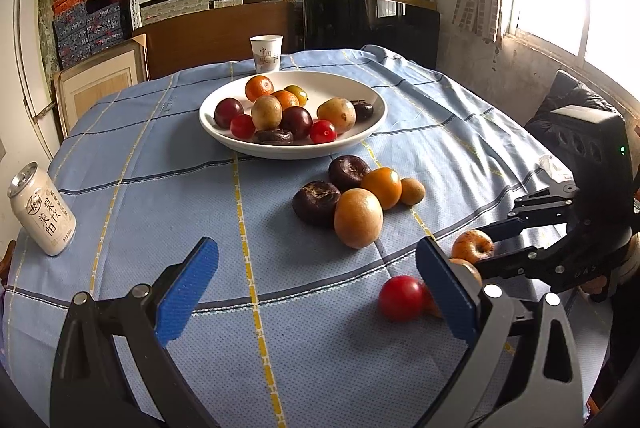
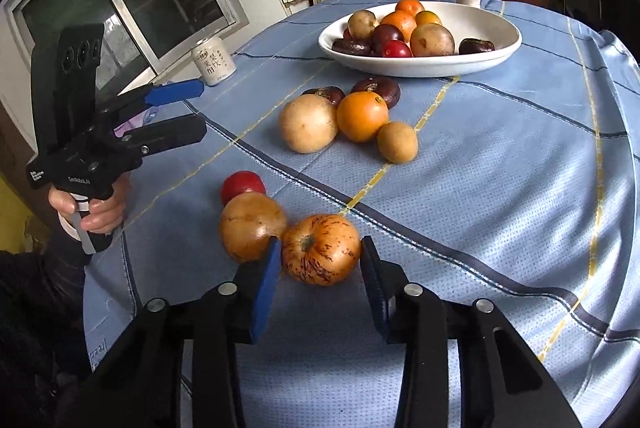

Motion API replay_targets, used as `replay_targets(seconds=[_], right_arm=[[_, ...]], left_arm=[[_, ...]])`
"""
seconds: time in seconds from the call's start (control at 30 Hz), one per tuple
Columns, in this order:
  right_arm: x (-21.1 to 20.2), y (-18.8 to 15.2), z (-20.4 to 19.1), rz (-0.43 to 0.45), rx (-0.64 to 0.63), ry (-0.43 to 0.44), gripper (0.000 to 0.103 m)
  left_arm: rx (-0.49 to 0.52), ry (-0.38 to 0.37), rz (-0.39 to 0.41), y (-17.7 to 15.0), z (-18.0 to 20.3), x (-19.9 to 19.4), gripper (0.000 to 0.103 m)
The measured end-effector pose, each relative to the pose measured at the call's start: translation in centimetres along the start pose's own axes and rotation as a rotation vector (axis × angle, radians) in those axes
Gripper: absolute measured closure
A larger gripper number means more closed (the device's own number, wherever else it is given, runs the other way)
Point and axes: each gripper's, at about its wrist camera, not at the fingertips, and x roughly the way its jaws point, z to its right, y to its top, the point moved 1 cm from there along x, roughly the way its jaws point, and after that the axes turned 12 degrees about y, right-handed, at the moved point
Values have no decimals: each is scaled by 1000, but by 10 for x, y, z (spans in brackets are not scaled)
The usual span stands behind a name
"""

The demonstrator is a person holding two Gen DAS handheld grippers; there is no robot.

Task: Organize fruits
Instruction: 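Grasp a yellow-red striped fruit with the right tool while the left tool grasps a red tomato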

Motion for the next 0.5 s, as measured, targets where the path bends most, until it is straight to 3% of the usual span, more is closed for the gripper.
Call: replay_targets(seconds=[0.17, 0.3, 0.4, 0.5], right_arm=[[-13, 4, 11, 63, 71, 28, 63], [-30, 4, 32, 149, 182, 24, 63], [-33, 3, 38, 160, 216, 10, 63], [-33, 3, 41, 161, 228, 5, 63]], left_arm=[[-1, 5, -13, -1, -1, 2, 6], [41, -51, -25, -4, 8, 2, 7], [132, -128, -47, -10, 25, 1, 33], [187, -149, -71, -15, 37, 4, 49]])
